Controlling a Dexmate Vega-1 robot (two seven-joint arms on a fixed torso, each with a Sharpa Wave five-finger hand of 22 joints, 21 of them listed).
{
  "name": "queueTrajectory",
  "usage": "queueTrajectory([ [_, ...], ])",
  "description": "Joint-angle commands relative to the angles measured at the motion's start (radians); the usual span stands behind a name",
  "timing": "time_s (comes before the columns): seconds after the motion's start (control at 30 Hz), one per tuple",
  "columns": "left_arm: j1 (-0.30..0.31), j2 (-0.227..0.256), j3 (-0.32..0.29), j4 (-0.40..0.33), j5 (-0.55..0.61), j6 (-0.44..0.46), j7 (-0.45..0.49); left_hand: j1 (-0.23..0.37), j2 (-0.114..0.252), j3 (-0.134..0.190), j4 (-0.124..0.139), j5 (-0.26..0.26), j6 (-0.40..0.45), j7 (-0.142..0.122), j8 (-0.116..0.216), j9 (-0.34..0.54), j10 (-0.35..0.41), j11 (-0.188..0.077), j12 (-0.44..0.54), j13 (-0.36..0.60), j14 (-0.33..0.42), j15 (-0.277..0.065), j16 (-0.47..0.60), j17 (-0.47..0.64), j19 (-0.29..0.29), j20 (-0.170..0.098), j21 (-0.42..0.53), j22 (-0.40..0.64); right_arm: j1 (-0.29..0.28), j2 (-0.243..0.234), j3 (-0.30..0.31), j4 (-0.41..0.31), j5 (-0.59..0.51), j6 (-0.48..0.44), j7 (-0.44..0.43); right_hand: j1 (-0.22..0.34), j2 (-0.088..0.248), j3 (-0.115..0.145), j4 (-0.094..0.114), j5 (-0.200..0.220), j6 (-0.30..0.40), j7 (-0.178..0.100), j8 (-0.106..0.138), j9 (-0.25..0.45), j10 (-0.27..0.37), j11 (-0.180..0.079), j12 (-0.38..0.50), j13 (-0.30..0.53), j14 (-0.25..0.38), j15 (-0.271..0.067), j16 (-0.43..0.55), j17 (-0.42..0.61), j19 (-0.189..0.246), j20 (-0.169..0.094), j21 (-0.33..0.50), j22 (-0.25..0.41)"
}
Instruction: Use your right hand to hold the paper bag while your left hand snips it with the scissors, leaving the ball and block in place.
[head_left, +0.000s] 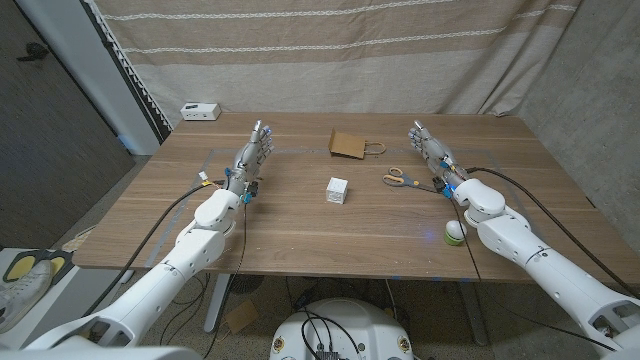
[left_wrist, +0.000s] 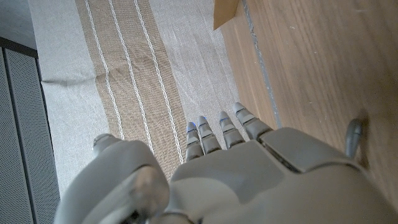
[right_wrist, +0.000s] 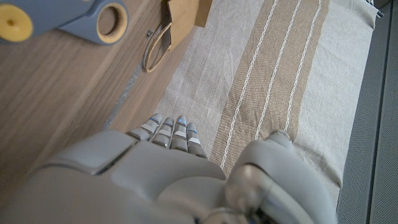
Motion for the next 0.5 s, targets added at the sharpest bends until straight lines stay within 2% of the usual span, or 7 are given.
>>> queueTrajectory([
  [0.03, 0.018, 0.007, -0.007, -0.016, 0.007, -0.008, 0.018, 0.012, 0.003, -0.006, 0.001, -0.004, -0.001, -0.002, 0.0, -0.001, -0.004, 0.0, -0.001, 0.002, -0.004, -0.139, 0.0, 0.002, 0.007, -0.075, -0.002, 0.003, -0.002, -0.036, -0.012, -0.038, -0.045, -0.022, -0.014, 0.014, -0.004, 0.0, -0.006, 0.009, 0.0, 0.002, 0.005, 0.005, 0.0, -0.002, 0.007, 0.002, 0.0, -0.003, 0.004, 0.001, 0.007, -0.001, -0.004, 0.001],
  [0.37, 0.021, 0.012, -0.01, -0.022, 0.006, -0.007, 0.016, 0.013, 0.004, -0.006, 0.0, -0.004, 0.003, -0.001, 0.0, -0.001, -0.006, 0.003, -0.001, 0.002, -0.005, -0.139, 0.001, 0.002, 0.007, -0.076, -0.002, 0.003, -0.019, -0.043, -0.008, -0.061, -0.081, -0.021, -0.065, 0.027, -0.002, 0.004, -0.014, 0.013, 0.0, 0.002, 0.006, 0.005, 0.003, -0.006, 0.009, 0.002, 0.001, -0.007, 0.004, 0.002, 0.007, 0.001, -0.008, 0.001],
  [0.5, 0.02, 0.01, -0.011, -0.02, 0.006, -0.009, 0.015, 0.013, 0.004, -0.006, 0.0, -0.005, 0.007, 0.001, 0.001, -0.001, -0.005, 0.003, -0.001, 0.002, -0.005, -0.137, 0.001, 0.002, 0.008, -0.076, -0.002, 0.003, -0.023, -0.046, -0.007, -0.068, -0.09, -0.028, -0.078, 0.037, -0.003, 0.005, -0.021, 0.017, -0.029, 0.002, -0.004, 0.005, 0.0, -0.011, 0.009, 0.003, 0.002, -0.012, 0.005, 0.002, 0.007, 0.001, -0.011, 0.002],
])
